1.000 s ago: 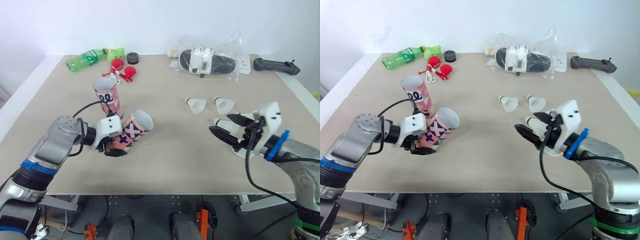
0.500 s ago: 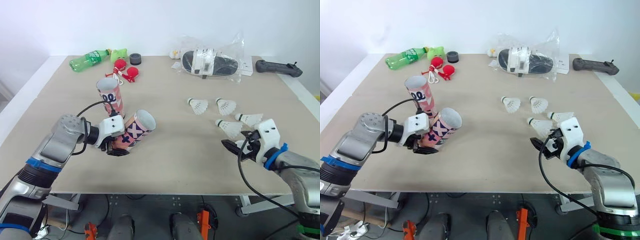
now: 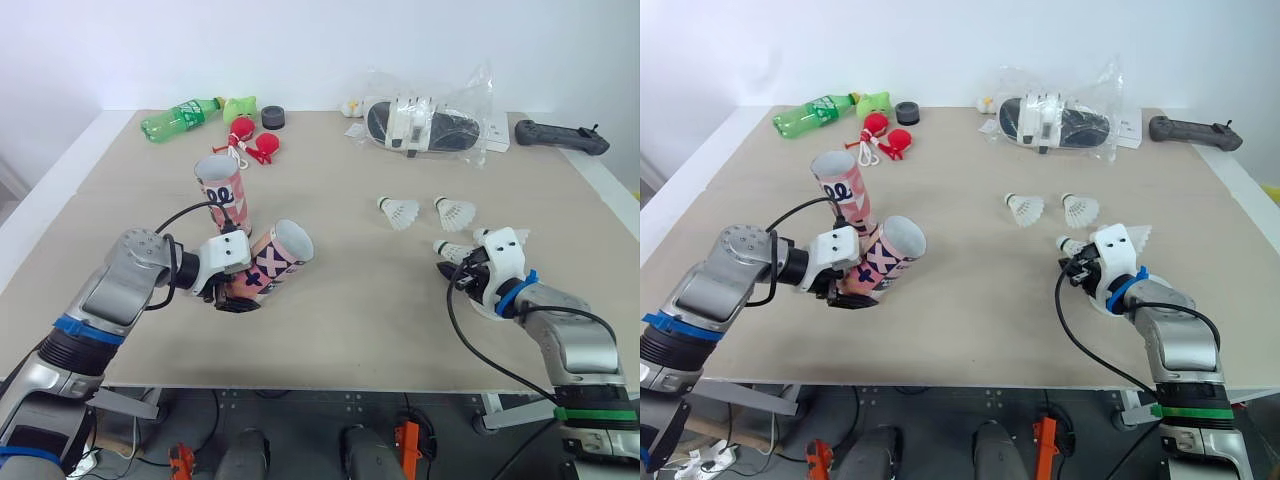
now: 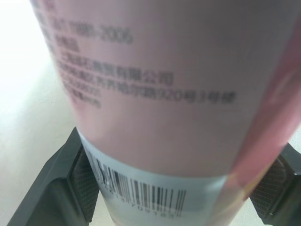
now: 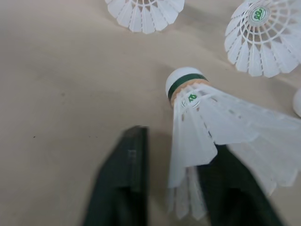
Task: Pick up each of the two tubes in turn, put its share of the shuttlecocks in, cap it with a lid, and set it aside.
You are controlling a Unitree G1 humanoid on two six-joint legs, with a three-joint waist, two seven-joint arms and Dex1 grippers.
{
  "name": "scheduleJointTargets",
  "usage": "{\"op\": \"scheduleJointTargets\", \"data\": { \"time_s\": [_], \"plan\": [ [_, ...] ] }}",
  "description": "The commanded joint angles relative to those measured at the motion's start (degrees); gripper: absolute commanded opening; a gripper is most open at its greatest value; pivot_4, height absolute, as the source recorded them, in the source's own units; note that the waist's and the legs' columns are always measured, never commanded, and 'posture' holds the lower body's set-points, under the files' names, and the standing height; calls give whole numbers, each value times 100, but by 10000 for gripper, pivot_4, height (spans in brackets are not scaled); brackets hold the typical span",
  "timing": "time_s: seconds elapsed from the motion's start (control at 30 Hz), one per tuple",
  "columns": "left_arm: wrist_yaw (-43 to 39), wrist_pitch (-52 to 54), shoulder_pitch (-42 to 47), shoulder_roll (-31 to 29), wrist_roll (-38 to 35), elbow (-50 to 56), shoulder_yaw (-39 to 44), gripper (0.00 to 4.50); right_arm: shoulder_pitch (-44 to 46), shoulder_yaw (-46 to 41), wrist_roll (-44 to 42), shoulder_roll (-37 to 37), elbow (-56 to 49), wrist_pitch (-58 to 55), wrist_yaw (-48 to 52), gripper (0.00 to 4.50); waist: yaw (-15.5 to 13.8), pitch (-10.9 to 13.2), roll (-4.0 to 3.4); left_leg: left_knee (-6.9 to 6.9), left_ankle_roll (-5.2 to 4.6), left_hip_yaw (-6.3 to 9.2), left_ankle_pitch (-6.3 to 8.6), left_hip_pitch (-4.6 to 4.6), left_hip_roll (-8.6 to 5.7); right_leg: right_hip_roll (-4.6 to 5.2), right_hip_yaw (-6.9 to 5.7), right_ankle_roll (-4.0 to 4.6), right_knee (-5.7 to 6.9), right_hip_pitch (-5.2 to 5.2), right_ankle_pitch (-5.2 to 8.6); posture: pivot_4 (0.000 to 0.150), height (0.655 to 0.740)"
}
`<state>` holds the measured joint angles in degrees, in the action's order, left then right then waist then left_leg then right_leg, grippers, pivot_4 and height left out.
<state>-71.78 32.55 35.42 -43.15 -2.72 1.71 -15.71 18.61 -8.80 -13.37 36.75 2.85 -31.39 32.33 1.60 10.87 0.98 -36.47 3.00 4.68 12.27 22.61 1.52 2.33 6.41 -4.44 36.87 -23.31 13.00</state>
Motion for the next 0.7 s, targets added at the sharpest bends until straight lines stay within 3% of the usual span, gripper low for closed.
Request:
{"op": "scheduleJointTargets", "data": {
  "time_s": [0.03, 0.17, 0.37, 0.53, 0.7],
  "plan": [
    [-47, 51, -150, 100, -12, 33, -316, 36609, 109, -131, -97, 55, -205, 171, 111, 197, 0, 0, 0, 1, 0, 0, 0, 0, 0, 0, 0, 0, 0, 0, 0, 1500, 7400],
    [-52, 35, -134, 99, -7, 5, -313, 36609, 117, -317, -378, 144, -609, 75, 327, 197, 1, 1, -2, 1, 0, 0, 0, 0, 1, 0, 0, 0, 0, 0, 0, 1500, 7400],
    [-85, -15, -63, 122, 15, -112, -338, 36609, 916, -132, -1421, 770, -2301, -464, 1385, 197, 29, 4, -29, 1, 0, 0, 0, 2, 0, 0, 1, -2, 1, -3, -1, 1500, 7400],
    [-106, -27, -11, 154, 42, -175, -358, 36609, 2131, 804, -1574, 1162, -2891, -609, 2204, 197, 24, 2, -24, 2, 0, 8, 0, 0, 3, -2, -9, 6, 0, 4, 4, 1500, 7400],
    [-147, -66, 59, 195, 88, -274, -379, 36609, 3099, 2165, -727, 1126, -2652, 52, 2994, 197, 17, 2, -25, 1, 0, 4, 0, 10, 2, 2, -8, 3, -5, 0, 11, 1500, 7400]
  ]
}}
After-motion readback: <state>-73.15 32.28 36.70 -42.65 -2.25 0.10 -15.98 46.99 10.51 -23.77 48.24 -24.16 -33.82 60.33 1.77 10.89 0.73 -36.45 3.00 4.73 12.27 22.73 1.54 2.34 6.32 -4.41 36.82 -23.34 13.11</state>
